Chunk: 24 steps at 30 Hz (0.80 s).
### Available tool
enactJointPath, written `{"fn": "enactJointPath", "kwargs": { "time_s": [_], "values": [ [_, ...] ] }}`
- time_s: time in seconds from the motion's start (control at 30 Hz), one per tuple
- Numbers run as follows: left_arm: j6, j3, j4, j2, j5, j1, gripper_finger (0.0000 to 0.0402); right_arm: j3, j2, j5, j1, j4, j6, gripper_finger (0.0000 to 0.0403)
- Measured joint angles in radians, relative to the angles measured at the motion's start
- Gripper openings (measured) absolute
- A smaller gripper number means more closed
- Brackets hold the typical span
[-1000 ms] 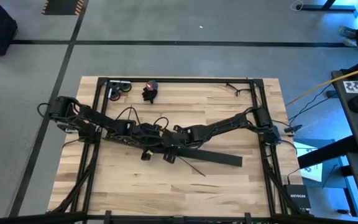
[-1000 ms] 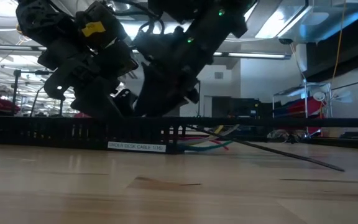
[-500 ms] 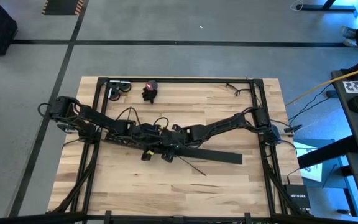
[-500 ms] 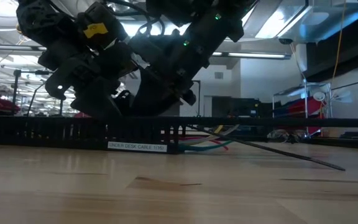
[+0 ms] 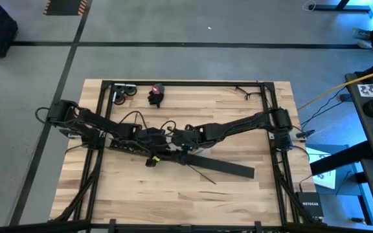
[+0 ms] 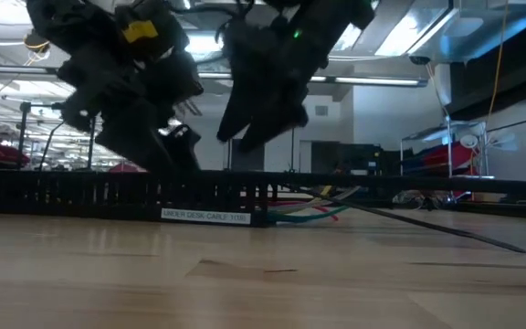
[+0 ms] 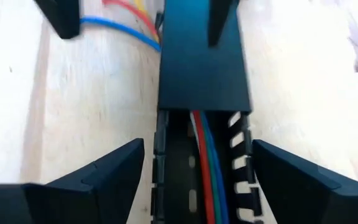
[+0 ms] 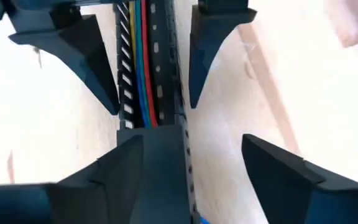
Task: Ziptie cables
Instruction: Close the black cable duct with the cable duct cover
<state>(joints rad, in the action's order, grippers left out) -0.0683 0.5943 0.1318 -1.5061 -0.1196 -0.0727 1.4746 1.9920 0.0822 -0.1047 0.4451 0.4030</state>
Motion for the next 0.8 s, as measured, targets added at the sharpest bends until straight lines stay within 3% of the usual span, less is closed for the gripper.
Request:
{"fn": "enactJointPath", "kwargs": {
  "time_s": [0.23, 0.43, 0.6, 0.8],
  "values": [
    [-0.058, 0.008, -0.078, 0.099, 0.01, 0.001, 0.029, 0.002, -0.032, -0.079, -0.004, 0.055, -0.009, 0.0272],
    [-0.07, -0.003, -0.21, 0.176, 0.045, 0.001, 0.029, 0.002, -0.029, -0.011, -0.052, 0.081, 0.007, 0.0269],
    [-0.042, -0.061, -0.13, 0.146, 0.043, -0.003, 0.029, 0.002, -0.023, 0.066, -0.091, 0.079, 0.009, 0.0269],
    [-0.035, -0.098, -0.026, 0.092, 0.031, -0.006, 0.029, 0.002, -0.002, 0.064, -0.106, 0.078, 0.012, 0.0269]
  ]
}}
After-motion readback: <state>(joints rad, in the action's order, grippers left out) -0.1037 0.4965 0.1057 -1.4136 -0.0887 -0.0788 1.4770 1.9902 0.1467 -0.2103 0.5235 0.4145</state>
